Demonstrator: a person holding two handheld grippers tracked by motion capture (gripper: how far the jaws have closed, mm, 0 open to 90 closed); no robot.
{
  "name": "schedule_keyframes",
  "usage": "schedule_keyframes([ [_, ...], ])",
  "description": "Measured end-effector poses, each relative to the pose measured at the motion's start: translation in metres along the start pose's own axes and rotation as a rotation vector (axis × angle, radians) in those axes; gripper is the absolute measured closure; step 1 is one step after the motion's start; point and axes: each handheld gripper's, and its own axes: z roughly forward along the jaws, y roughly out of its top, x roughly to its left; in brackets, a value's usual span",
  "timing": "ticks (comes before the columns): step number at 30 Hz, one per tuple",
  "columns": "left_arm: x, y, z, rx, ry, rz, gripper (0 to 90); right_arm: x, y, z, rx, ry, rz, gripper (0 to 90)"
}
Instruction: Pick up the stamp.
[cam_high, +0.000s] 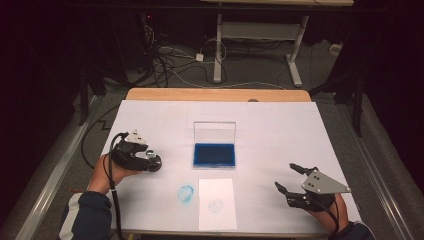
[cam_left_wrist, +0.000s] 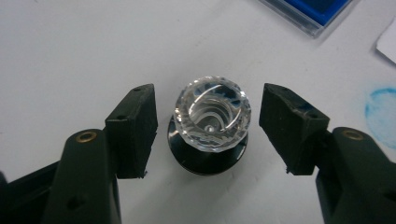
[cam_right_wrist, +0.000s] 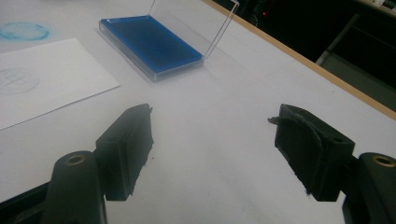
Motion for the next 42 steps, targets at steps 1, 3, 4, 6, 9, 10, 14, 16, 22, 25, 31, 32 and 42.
schedule_keyframes([
  [1,0.001,0.0,0.0,0.008,0.006,-0.002,36.4,0.0,0.0,0.0,-0.001,0.001,0.001,27.6],
  [3,0.003,-0.001,0.002,0.016,-0.005,-0.006,40.7,-0.001,-0.001,-0.001,0.0,0.003,0.003,27.8],
  [4,0.003,-0.001,0.002,0.011,-0.017,-0.007,41.1,-0.001,-0.001,-0.001,0.001,0.004,0.004,27.8],
  [6,0.004,-0.001,0.003,0.013,-0.023,-0.007,43.7,-0.001,-0.001,0.0,0.001,0.004,0.005,27.9],
  [9,0.003,0.0,0.005,0.018,-0.023,-0.003,44.4,0.0,-0.001,-0.001,0.001,0.009,0.003,27.9],
  [10,0.003,0.0,0.006,0.023,-0.025,0.002,46.8,-0.001,-0.001,0.0,0.0,0.01,0.002,28.1],
  [14,0.003,0.001,0.006,0.028,-0.022,0.005,51.7,-0.001,-0.001,0.0,-0.001,0.011,0.003,28.1],
  [16,0.003,0.0,0.006,0.027,-0.025,0.008,53.1,-0.001,-0.001,0.0,-0.002,0.011,0.003,28.1],
  [22,0.002,0.001,0.006,0.024,-0.014,0.017,53.4,0.0,-0.001,-0.001,-0.002,0.013,0.003,28.3],
  [25,0.0,0.001,0.005,0.024,-0.002,0.026,53.7,0.0,-0.001,0.0,-0.001,0.014,0.0,28.3],
  [31,-0.003,0.001,0.002,-0.003,0.014,0.032,53.9,-0.001,-0.001,-0.001,0.0,0.015,0.001,28.3],
  [32,-0.003,0.001,0.002,-0.009,0.016,0.03,53.9,-0.001,-0.001,-0.001,0.001,0.015,0.001,28.3],
  [42,-0.013,-0.003,-0.009,-0.089,0.053,0.036,54.0,-0.001,0.0,-0.001,-0.003,0.014,-0.005,28.3],
])
